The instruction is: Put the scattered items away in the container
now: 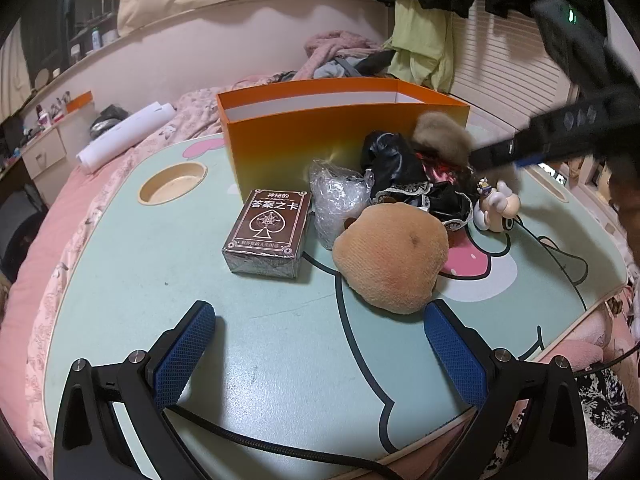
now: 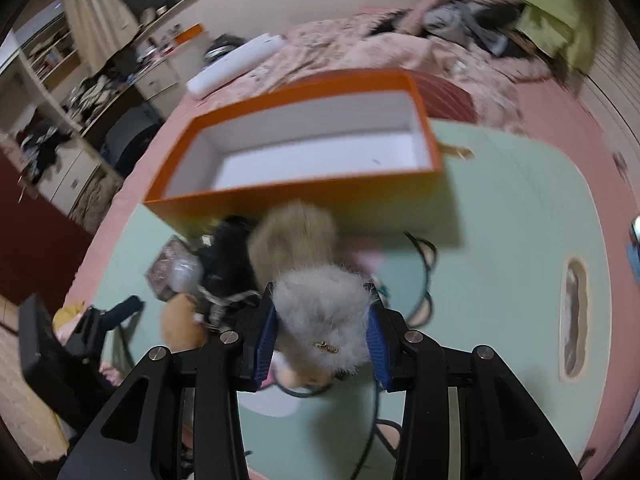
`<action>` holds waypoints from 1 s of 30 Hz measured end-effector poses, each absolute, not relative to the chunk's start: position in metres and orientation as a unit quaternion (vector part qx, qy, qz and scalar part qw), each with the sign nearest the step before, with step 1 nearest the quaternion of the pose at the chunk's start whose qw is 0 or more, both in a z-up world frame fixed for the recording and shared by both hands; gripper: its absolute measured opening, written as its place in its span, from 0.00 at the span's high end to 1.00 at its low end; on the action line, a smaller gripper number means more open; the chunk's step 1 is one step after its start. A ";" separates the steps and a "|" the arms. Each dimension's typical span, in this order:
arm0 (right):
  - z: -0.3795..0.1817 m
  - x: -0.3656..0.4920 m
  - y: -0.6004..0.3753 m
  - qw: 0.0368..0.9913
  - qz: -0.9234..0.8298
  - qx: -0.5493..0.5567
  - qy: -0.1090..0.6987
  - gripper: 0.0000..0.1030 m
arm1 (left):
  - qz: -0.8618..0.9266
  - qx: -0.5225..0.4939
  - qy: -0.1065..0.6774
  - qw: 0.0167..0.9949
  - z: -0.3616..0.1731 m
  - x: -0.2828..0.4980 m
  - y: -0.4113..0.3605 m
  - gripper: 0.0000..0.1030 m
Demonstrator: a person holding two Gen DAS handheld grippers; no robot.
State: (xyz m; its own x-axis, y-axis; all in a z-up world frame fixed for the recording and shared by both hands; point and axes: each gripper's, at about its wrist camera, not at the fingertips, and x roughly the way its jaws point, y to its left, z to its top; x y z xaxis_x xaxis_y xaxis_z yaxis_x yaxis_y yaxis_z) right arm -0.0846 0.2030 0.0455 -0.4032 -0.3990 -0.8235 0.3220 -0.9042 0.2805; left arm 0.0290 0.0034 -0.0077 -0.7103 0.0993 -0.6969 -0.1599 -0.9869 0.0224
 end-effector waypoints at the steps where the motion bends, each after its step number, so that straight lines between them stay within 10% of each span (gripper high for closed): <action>1: 0.038 -0.086 0.205 0.207 -0.835 0.509 -0.039 0.60 | 0.924 -0.374 0.041 0.070 -0.007 0.027 0.004 0.00; 7: 0.030 -0.083 0.199 0.189 -0.852 0.489 0.000 0.58 | 0.924 -0.374 0.041 0.070 -0.008 0.029 0.004 0.00; 12: 0.056 -0.073 0.214 0.194 -0.886 0.420 -0.042 0.28 | 0.924 -0.374 0.041 0.070 -0.008 0.029 0.004 0.00; 22: 0.089 -0.146 0.251 0.133 -0.893 0.413 -0.117 0.28 | 0.924 -0.373 0.041 0.070 -0.008 0.029 0.004 0.00; 30: 0.053 -0.176 0.234 0.142 -0.852 0.494 -0.096 0.79 | 0.924 -0.373 0.041 0.070 -0.008 0.030 0.004 0.00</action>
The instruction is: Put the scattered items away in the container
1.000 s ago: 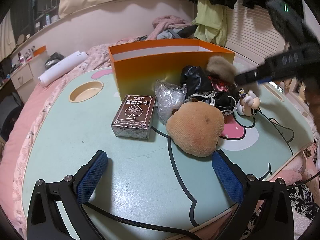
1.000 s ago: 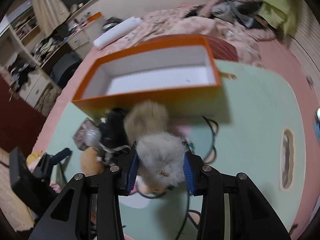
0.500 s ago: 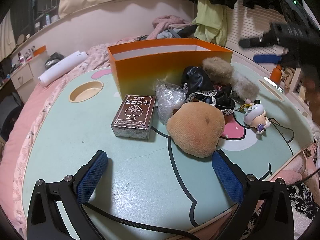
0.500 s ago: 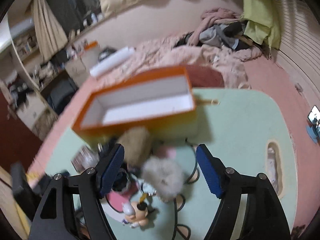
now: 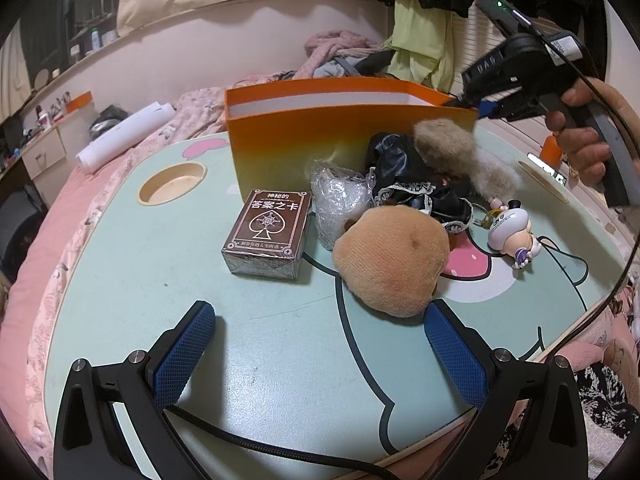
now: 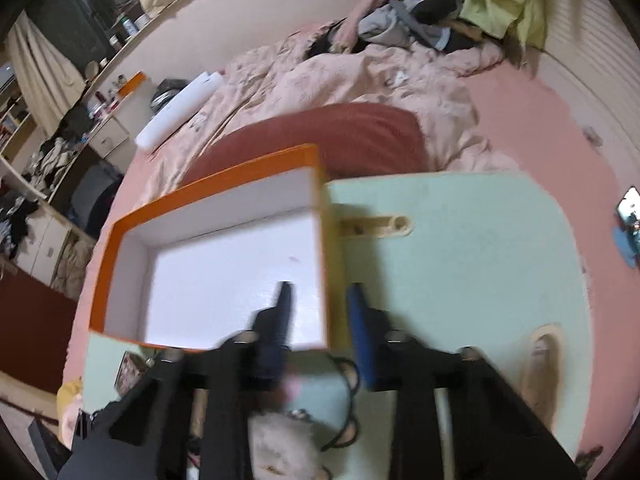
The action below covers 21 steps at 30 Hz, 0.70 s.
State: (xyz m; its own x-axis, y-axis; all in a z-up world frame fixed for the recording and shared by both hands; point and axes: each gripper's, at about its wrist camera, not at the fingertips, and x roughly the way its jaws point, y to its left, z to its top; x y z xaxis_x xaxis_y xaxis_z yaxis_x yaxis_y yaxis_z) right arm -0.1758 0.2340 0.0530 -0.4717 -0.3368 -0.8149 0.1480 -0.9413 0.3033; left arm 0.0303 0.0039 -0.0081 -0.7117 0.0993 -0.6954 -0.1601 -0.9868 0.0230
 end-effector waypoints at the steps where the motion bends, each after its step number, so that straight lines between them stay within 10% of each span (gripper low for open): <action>1: 0.051 -0.171 0.233 0.131 -0.852 0.498 -0.093 0.80 | 0.924 -0.373 0.041 0.070 -0.008 0.030 0.004 0.00; 21: 0.029 -0.169 0.242 0.040 -0.837 0.510 -0.195 0.88 | 0.924 -0.373 0.041 0.070 -0.009 0.031 0.004 0.00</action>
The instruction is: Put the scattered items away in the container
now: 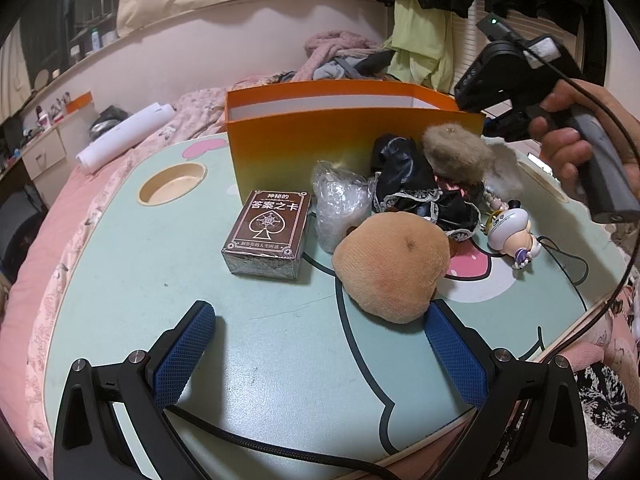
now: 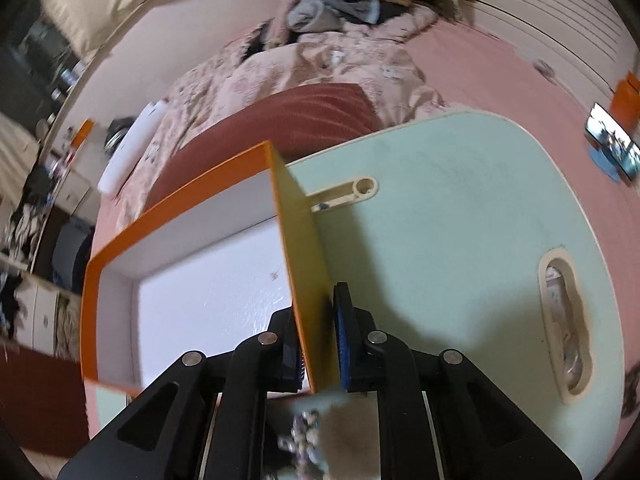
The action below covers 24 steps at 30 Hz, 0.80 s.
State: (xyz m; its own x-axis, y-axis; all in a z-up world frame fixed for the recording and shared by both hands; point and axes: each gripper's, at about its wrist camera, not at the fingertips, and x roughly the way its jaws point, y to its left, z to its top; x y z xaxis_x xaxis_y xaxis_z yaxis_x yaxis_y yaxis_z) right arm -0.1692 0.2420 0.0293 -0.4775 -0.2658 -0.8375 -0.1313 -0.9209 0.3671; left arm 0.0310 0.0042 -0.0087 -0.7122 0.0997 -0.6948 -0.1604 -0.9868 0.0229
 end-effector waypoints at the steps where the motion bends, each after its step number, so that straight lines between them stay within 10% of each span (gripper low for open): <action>1: 0.027 -0.171 0.243 0.035 -0.835 0.509 -0.206 0.88 | 0.924 -0.373 0.041 0.070 -0.009 0.031 0.004 0.00; 24: 0.060 -0.141 0.247 0.133 -0.864 0.460 -0.153 0.74 | 0.908 -0.367 -0.155 0.128 0.064 -0.052 -0.065 0.00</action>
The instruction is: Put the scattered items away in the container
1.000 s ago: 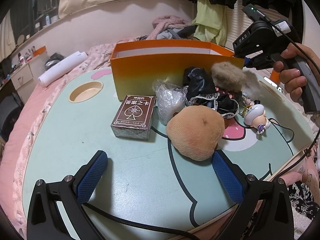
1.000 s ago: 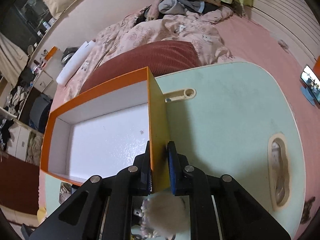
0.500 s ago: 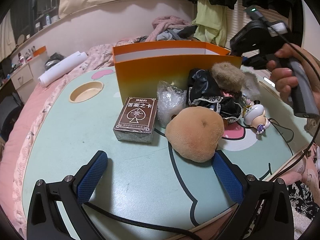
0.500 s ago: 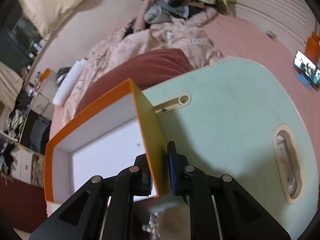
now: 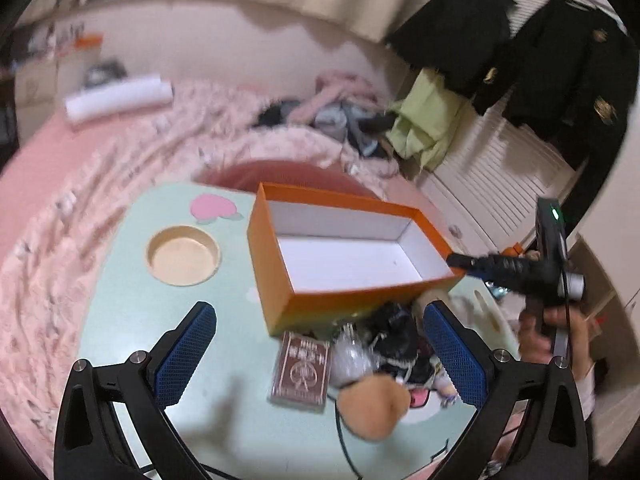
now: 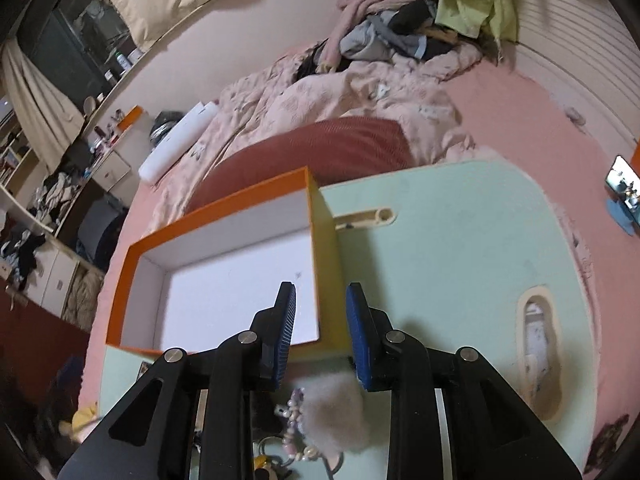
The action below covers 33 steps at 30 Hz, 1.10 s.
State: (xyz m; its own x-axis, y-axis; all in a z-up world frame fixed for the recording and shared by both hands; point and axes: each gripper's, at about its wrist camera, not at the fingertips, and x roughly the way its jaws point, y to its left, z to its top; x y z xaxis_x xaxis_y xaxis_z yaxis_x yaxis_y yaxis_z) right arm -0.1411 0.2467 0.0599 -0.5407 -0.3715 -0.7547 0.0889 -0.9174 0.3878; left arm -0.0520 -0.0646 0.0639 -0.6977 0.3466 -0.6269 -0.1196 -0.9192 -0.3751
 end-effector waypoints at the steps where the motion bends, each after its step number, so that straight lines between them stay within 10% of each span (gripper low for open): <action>1: 0.057 -0.140 0.246 0.139 -0.861 0.463 -0.156 0.73 | 0.901 -0.383 -0.158 0.128 0.061 -0.062 -0.062 0.00; 18: 0.051 -0.166 0.242 0.121 -0.857 0.473 -0.165 0.72 | 0.882 -0.434 -0.130 0.129 0.055 -0.144 -0.026 0.08; 33: 0.051 0.009 0.230 0.188 -0.902 0.388 -0.036 0.57 | 0.924 -0.361 -0.038 0.123 0.055 0.030 -0.023 0.07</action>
State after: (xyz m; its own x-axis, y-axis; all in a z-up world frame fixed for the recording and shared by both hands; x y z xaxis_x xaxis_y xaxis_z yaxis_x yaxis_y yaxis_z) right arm 0.0094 0.2297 0.0514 -0.6285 -0.3676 -0.6855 0.3112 -0.9265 0.2114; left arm 0.0296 -0.0233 0.0551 -0.7092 0.2540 -0.6576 -0.1997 -0.9670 -0.1582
